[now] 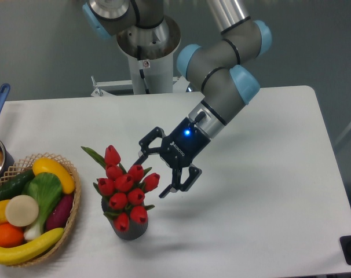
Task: Pick up the flowers from the vase
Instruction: 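Lower the open gripper around the tulip stems above the vase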
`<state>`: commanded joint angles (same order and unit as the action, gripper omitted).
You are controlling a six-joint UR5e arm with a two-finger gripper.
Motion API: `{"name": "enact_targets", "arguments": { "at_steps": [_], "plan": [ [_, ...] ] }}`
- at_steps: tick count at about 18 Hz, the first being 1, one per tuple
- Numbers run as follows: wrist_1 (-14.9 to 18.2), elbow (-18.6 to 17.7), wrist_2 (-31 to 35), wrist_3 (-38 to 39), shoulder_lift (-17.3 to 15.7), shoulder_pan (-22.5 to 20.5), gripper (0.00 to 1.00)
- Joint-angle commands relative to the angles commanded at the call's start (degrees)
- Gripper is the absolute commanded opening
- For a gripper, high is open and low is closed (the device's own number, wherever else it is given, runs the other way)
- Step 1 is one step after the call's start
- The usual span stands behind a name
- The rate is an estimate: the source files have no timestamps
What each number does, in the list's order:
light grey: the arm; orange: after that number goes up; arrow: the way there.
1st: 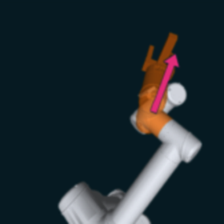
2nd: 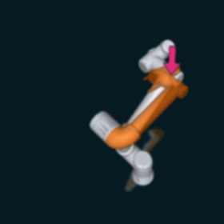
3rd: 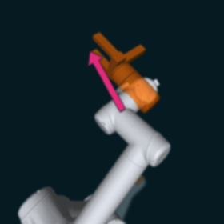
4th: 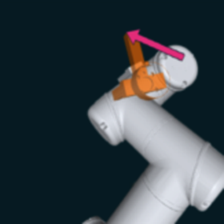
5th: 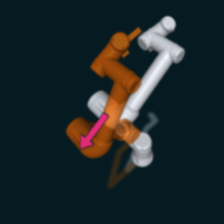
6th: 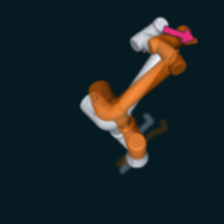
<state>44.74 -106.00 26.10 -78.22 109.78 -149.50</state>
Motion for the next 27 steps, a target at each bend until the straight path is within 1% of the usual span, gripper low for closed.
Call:
{"name": "enact_targets", "arguments": {
  "at_steps": [5,9,13,16,19,23,25,27],
  "plan": [
    [-0.1,0.2,0.0,-0.3,0.4,1.1,1.00],
    [-0.1,0.2,0.0,-3.1,1.3,2.1,1.00],
    [-0.1,0.4,0.0,-3.0,1.5,3.2,1.00],
    [-0.1,1.6,-0.2,-2.6,1.6,4.4,1.00],
    [-0.1,1.8,-0.2,-2.7,2.2,5.2,1.00],
    [-0.2,3.2,-0.2,-3.0,3.8,6.3,1.00],
    [-1.1,3.3,-0.2,-3.0,4.2,6.7,1.00],
    [-1.1,3.3,-0.2,-2.9,4.4,6.9,1.00]
  ]
}}
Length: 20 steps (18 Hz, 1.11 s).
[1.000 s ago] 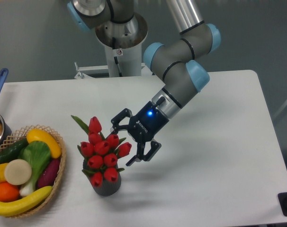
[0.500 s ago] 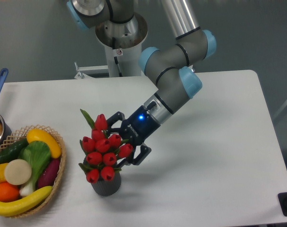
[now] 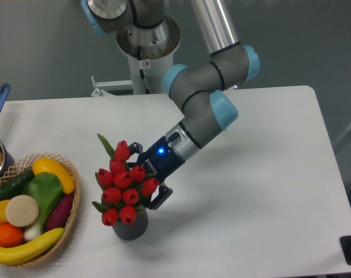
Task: Pick up the flowers from the vase
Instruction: 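Lower the open gripper around the tulip stems above the vase, then close the gripper on the tulip bouquet stems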
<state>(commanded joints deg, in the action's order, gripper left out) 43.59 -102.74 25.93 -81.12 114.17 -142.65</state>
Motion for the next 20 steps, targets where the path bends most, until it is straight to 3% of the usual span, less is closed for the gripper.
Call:
{"name": "enact_targets", "arguments": {
  "at_steps": [3,10,20],
  "plan": [
    [-0.1,0.0,-0.1,0.0,0.0,0.3,1.00],
    [0.0,-0.9,-0.8,0.9,-0.7,0.2,0.58],
    [0.0,-0.3,-1.6,5.9,-1.8,-0.3,0.42]
  ]
}}
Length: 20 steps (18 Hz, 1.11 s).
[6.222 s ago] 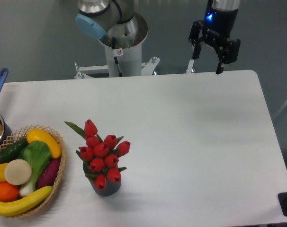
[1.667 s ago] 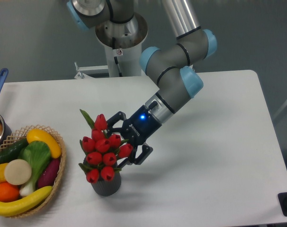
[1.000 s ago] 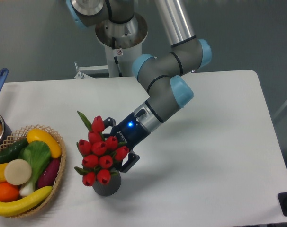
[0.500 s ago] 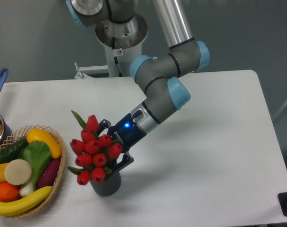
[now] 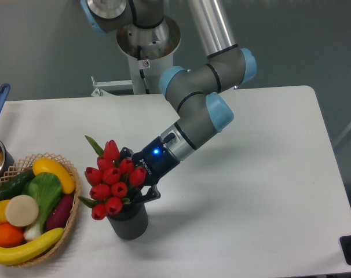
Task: Pick up the flowers from the vase
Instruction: 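Close the gripper on the tulip bouquet stems, then lift the gripped tulips straight up out of the grey vase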
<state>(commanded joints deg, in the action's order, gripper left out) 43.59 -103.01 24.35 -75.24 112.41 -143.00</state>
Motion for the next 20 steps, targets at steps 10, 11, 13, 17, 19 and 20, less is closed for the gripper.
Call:
{"name": "enact_targets", "arguments": {
  "at_steps": [10,11,13,17,19,20],
  "plan": [
    [0.0,1.1,-0.1,7.8,-4.2,-0.9,0.42],
    [0.0,1.2,-0.2,9.1,-5.0,-0.9,0.42],
    [0.1,1.7,-0.2,11.9,-6.2,-0.9,0.42],
    [0.1,2.5,-0.1,16.6,-8.6,-0.8,0.42],
    [0.1,2.7,-0.1,17.9,-9.7,-1.1,0.42],
    [0.1,2.9,-0.1,19.1,-10.1,-1.3,0.42]
  ]
}}
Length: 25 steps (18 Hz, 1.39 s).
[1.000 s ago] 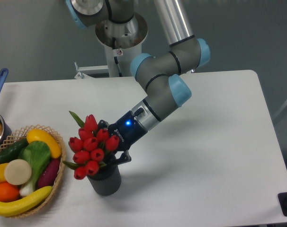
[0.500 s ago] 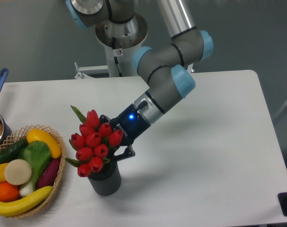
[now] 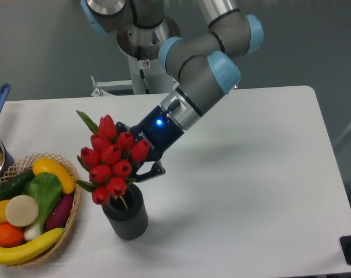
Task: Pick up the flowers from the vase
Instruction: 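Lift the gripped tulips straight up out of the grey vase, then carry the tulip bouquet up and away from the vase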
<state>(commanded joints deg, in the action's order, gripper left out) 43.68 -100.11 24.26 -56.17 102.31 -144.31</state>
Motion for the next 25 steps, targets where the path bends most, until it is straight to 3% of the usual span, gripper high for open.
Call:
{"name": "enact_targets", "arguments": {
  "at_steps": [12,20,25],
  "plan": [
    [0.3,10.5,0.8,15.7,-1.4,-1.8,0.42],
    [0.5,10.4,1.0,16.6,-4.0,-5.3,0.42],
    [0.6,9.8,1.2,15.7,-4.8,-12.6,0.42]
  ]
}}
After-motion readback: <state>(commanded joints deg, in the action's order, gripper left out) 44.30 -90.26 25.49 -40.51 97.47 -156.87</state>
